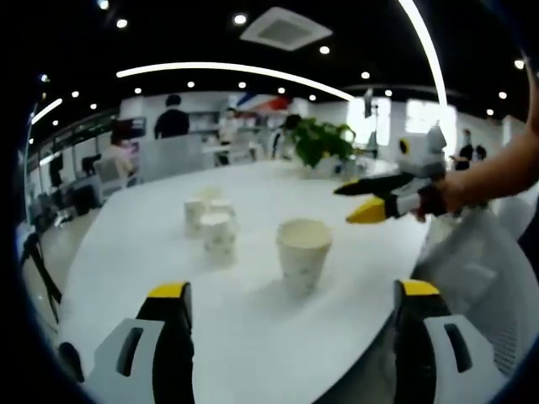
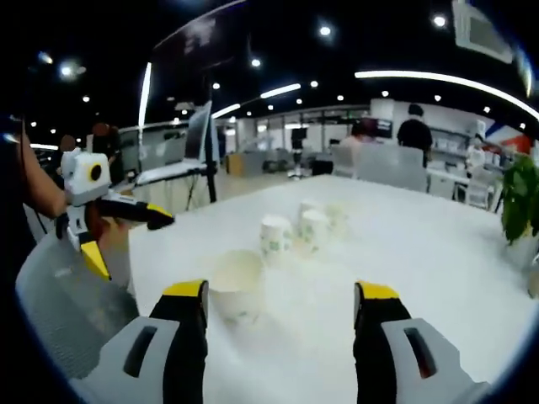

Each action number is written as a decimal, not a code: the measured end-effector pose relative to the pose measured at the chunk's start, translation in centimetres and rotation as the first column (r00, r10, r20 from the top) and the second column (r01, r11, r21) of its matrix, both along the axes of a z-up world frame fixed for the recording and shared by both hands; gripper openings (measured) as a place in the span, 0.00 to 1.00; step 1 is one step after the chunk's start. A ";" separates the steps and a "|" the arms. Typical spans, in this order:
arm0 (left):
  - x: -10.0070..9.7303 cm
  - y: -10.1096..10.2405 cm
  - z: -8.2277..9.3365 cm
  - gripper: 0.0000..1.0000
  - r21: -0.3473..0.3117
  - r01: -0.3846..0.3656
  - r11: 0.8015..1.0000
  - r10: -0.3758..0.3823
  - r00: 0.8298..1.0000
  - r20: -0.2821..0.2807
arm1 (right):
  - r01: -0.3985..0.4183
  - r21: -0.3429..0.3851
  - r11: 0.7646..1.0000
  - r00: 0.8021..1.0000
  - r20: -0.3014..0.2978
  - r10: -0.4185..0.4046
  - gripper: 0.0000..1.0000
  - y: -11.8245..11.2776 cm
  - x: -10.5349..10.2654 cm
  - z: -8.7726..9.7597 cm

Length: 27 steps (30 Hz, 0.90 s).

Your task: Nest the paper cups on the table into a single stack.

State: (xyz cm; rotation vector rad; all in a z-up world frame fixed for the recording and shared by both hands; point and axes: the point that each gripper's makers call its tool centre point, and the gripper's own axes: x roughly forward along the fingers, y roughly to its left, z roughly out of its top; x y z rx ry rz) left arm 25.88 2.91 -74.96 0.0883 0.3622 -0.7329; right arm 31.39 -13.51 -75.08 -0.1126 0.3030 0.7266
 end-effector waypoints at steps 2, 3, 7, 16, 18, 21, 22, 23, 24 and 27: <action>0.0 -0.1 0.0 0.99 0.001 0.004 1.000 -0.004 1.000 0.002 | 0.046 0.018 0.999 0.999 -0.005 -0.045 0.70 -1.3 -0.1 0.0; 0.0 -0.1 0.0 0.99 0.004 0.005 1.000 -0.005 1.000 0.003 | 0.075 0.033 0.997 0.997 -0.003 -0.075 0.70 -1.9 0.1 0.2; -0.1 -0.2 0.2 0.99 0.003 0.009 1.000 -0.009 1.000 0.011 | 0.084 0.055 0.995 0.996 0.025 -0.086 0.73 -2.3 0.3 1.7; 0.3 0.2 0.6 0.99 -0.017 -0.012 1.000 0.012 1.000 0.017 | 0.039 0.010 0.999 0.999 0.031 -0.040 0.81 -3.8 -1.3 0.5; 0.3 0.3 0.6 0.99 -0.024 -0.017 1.000 0.018 1.000 0.017 | 0.064 0.025 0.998 0.997 0.034 -0.064 0.82 -4.0 -1.3 0.6; 0.6 0.8 1.0 0.99 -0.034 -0.030 0.999 0.031 0.999 0.033 | 0.070 0.031 0.997 0.997 0.037 -0.071 0.82 -3.7 -1.6 1.1; 0.8 1.1 1.3 0.99 -0.045 -0.042 0.998 0.044 0.998 0.036 | 0.067 0.023 0.997 0.996 0.050 -0.068 0.82 -3.6 -1.6 1.3; 0.9 1.3 1.4 0.99 -0.053 -0.051 0.997 0.053 0.998 0.037 | 0.056 0.023 0.998 0.997 0.059 -0.057 0.82 -3.3 -1.9 1.4; 1.0 1.5 1.4 0.99 -0.055 -0.059 0.997 0.061 0.997 0.037 | 0.053 0.024 0.998 0.997 0.059 -0.054 0.82 -3.2 -2.0 1.4; 1.4 2.1 1.2 0.99 -0.037 -0.054 0.998 0.055 0.998 0.041 | 0.072 0.066 0.995 0.997 0.031 -0.074 0.83 -2.8 -2.2 1.3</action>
